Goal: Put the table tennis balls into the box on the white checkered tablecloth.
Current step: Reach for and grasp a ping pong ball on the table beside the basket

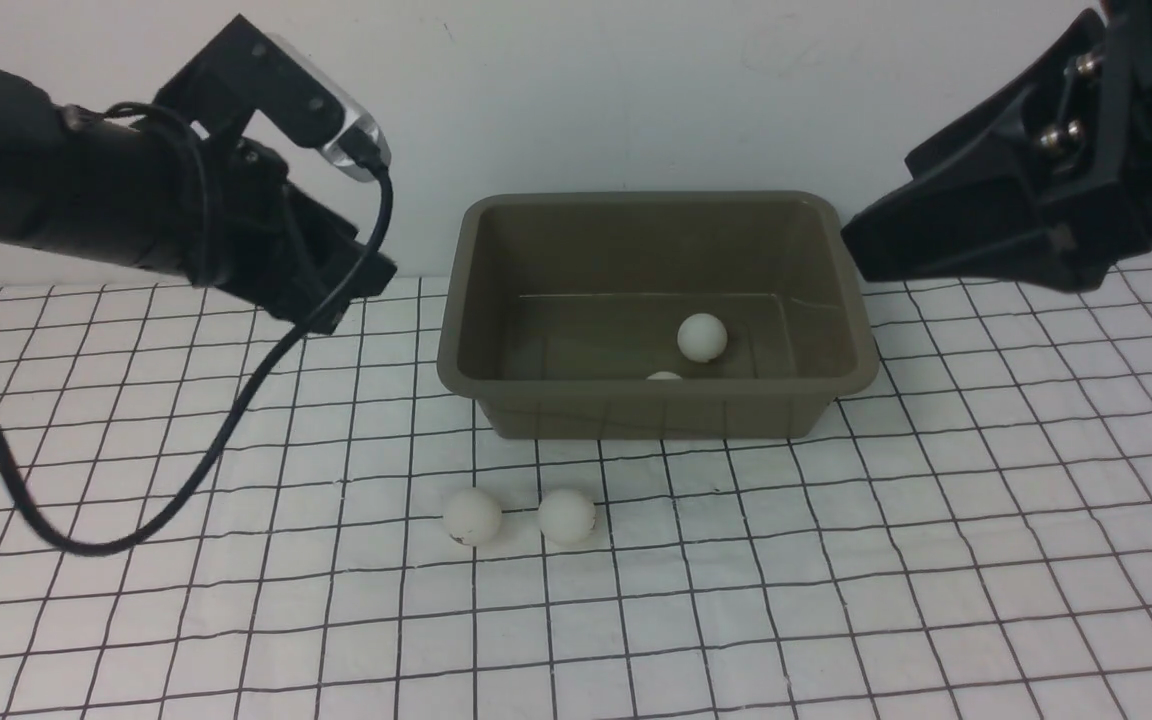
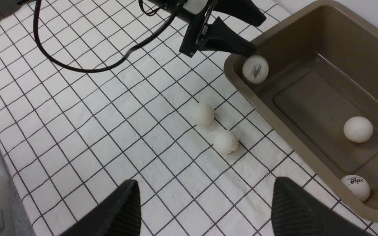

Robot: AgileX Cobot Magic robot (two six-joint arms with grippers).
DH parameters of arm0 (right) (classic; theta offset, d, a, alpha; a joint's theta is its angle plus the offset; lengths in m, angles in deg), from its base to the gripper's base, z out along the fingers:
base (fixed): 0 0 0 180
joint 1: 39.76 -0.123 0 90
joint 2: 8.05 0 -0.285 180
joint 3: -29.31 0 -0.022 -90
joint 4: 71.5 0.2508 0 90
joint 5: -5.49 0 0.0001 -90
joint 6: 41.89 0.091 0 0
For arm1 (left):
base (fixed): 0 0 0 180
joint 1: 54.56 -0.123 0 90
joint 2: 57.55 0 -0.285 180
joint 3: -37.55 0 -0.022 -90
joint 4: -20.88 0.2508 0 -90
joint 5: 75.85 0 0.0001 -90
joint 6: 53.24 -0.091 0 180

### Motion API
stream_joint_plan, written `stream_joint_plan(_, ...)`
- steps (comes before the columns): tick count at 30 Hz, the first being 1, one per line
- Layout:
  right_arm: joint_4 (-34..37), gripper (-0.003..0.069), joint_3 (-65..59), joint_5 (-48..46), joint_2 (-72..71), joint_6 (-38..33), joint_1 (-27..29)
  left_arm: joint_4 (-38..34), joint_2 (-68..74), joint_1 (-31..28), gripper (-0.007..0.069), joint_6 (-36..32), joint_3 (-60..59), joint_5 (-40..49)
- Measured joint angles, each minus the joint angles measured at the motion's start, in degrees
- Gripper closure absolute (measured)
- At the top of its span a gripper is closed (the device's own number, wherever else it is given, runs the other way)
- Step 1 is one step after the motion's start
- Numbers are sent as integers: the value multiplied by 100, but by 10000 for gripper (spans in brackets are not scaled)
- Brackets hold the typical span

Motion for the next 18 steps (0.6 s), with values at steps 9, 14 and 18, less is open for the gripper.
stream_joint_plan(9,0,177,0,0,0,-40,0,1102,-474,0,429,2255,-125,1767)
stream_joint_plan(14,15,177,0,37,0,-40,0,823,-63,0,429,2295,-581,1707)
stream_joint_plan(18,98,177,0,89,0,-44,0,474,543,0,403,1882,-704,1307)
